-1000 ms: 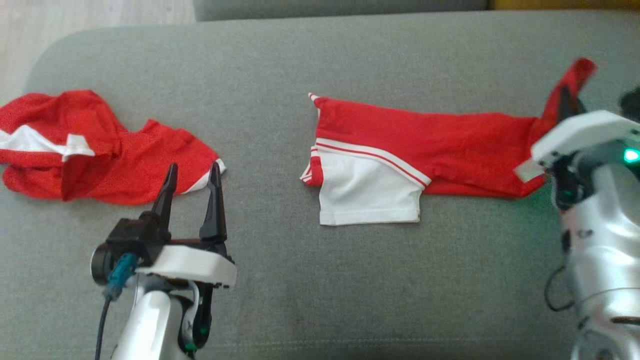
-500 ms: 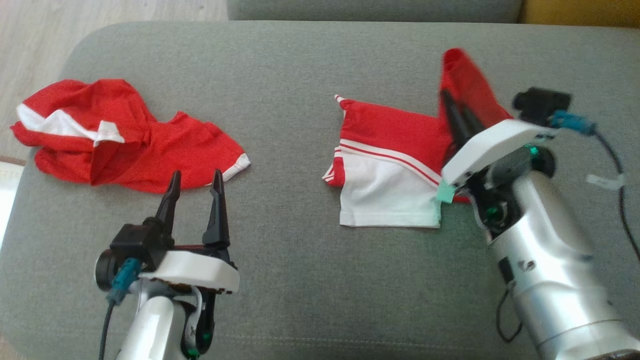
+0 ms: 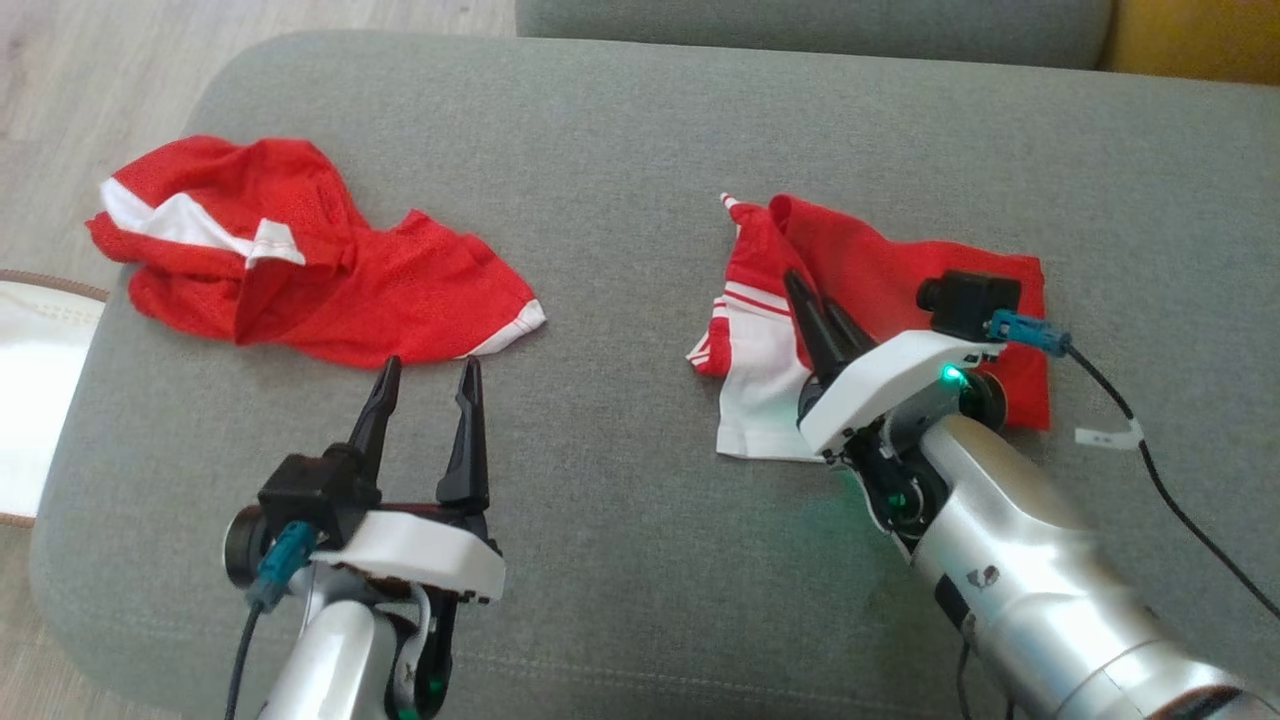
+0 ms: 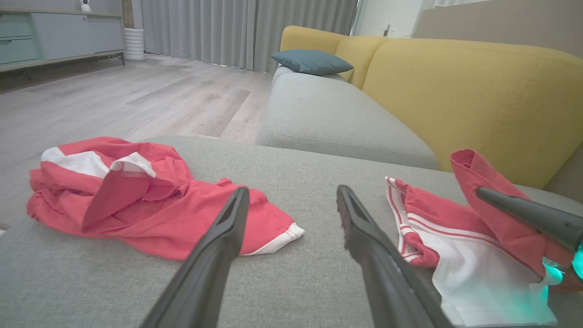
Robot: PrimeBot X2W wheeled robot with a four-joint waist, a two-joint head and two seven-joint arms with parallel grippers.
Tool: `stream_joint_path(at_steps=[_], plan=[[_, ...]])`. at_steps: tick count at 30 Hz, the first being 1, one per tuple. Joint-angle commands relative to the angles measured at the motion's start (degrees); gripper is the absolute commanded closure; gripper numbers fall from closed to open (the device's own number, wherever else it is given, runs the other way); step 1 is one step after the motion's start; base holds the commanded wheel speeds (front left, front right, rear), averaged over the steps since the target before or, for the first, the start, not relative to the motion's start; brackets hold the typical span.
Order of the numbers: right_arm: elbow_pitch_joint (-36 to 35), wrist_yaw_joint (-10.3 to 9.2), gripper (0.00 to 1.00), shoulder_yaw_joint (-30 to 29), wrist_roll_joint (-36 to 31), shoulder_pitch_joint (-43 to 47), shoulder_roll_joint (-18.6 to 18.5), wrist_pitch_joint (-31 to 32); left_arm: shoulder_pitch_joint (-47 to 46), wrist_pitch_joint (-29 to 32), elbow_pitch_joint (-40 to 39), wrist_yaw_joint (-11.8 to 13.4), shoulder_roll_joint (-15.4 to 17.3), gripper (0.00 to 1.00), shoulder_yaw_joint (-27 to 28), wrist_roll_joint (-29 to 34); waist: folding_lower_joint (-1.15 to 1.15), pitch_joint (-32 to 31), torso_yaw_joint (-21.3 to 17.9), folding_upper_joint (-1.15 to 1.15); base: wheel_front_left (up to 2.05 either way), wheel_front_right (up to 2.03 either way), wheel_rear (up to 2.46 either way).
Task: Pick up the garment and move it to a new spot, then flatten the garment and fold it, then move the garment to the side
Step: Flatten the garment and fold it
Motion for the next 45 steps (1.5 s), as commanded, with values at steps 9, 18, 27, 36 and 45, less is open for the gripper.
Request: stream_joint_path(at_steps=[9, 18, 27, 36, 45], plan=[[-0.9, 0.19, 0.0, 11.0, 10.8, -5.8, 1.0, -4.8, -0.6, -0.3, -1.7, 0.8, 0.3, 0.0, 2.0, -0.2, 0.0, -0.5, -0.9, 0.0, 0.0, 0.0, 0.0], [5.9, 0.19, 0.0, 8.6, 3.4, -12.1, 1.0, -6.3, -0.9, -0.3, -3.1, 1.1, 0.3, 0.0, 3.2, -0.2, 0.0, -0.6, -4.6, 0.0, 0.0, 0.0, 0.0], [-2.0, 0.19, 0.0, -9.0, -22.3, -4.4, -5.5, -6.3, -1.6, -0.3, -4.7, 1.1, 0.3, 0.0, 4.0, -0.1, 0.0, -0.5, -7.5, 0.0, 0.0, 0.0, 0.0], [-23.3, 0.19, 0.0, -31.8, -44.4, 14.5, -2.1, -6.3, -2.7, -0.3, -6.1, 0.2, 0.3, 0.0, 4.3, 0.1, 0.0, -0.3, -10.6, 0.0, 0.0, 0.0, 0.0], [-34.0, 0.19, 0.0, -36.4, -49.0, 25.6, 0.9, -6.3, -1.6, -0.3, -5.9, -0.5, 0.3, 0.0, 4.1, 0.4, 0.0, -0.6, -12.5, 0.0, 0.0, 0.0, 0.0]])
